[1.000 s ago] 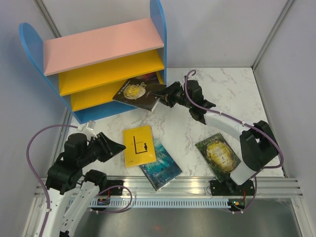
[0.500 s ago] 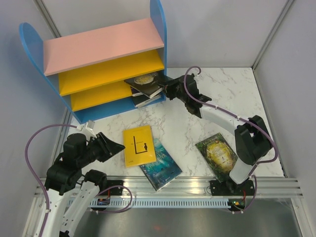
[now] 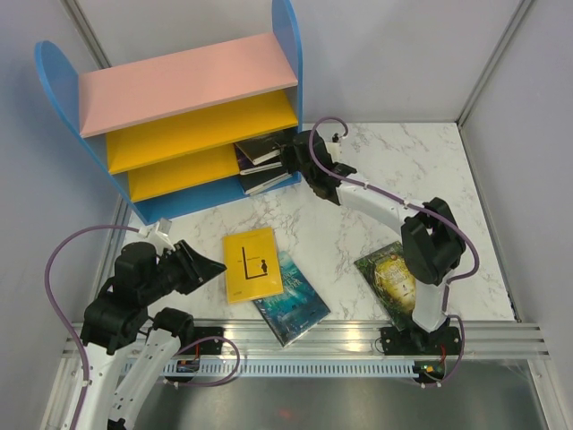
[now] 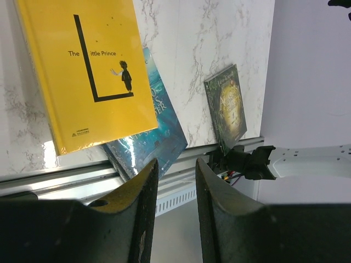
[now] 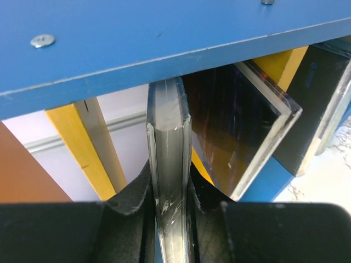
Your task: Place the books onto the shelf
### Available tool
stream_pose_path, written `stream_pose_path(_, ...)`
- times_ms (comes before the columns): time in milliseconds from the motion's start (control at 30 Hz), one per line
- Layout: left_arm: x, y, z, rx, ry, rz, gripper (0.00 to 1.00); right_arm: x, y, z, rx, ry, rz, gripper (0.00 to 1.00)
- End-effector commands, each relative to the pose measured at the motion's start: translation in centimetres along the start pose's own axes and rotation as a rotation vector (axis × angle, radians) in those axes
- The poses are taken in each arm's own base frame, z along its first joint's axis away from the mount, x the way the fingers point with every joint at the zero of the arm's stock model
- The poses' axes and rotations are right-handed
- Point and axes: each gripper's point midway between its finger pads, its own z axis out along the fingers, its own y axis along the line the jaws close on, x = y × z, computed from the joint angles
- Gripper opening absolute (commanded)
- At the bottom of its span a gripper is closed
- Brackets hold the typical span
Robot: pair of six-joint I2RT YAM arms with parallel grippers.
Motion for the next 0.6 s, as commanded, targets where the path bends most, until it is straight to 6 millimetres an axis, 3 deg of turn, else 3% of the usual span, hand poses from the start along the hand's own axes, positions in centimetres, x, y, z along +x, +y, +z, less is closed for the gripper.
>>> stream_pose_path(0,-1.0,-0.6,-0.8,0.006,-0.040,0.073,0.37,-2.6,-0.6,2.1,0.034,-0.141,0.079,0.00)
stream_pose_path(100,-1.1,-0.6,-1.0,0.001,-0.045,0.091,0.38,-2.1,-1.3,3.0,0.051,-0.118,0.076,0.00)
stream_pose_path(133,-1.2,-0.5,-1.0,-0.006,-0.048,0.092,0.38,-1.9,-1.2,3.1,0.052,-0.103,0.075,0.04)
stream_pose_path(200,-1.3,-0.5,-1.0,-0.008,-0.049,0.108,0.38,-1.1,-1.7,3.3,0.067,-0.058,0.060,0.27)
stream_pose_path(233,-1.3,-0.4,-1.0,-0.012,-0.048,0.109,0.38,-0.9,-2.1,3.3,0.075,-0.050,0.054,0.51)
stream_pose_path(333,-1.3,-0.3,-0.8,-0.019,-0.041,0.117,0.37,-0.4,-3.0,2.9,0.102,-0.013,0.040,0.69)
stream_pose_path(433,-1.3,-0.1,-0.6,-0.027,-0.033,0.125,0.38,-0.4,-3.5,1.9,0.113,0.012,0.015,0.70)
stream_pose_path(500,-1.3,-0.1,-0.6,-0.029,-0.035,0.128,0.38,-0.5,-2.7,0.8,0.096,0.020,0.000,0.71)
stream_pose_path(567,-1.3,0.1,-0.5,-0.035,-0.032,0.128,0.38,-0.6,-3.5,0.4,0.111,0.033,-0.020,0.72)
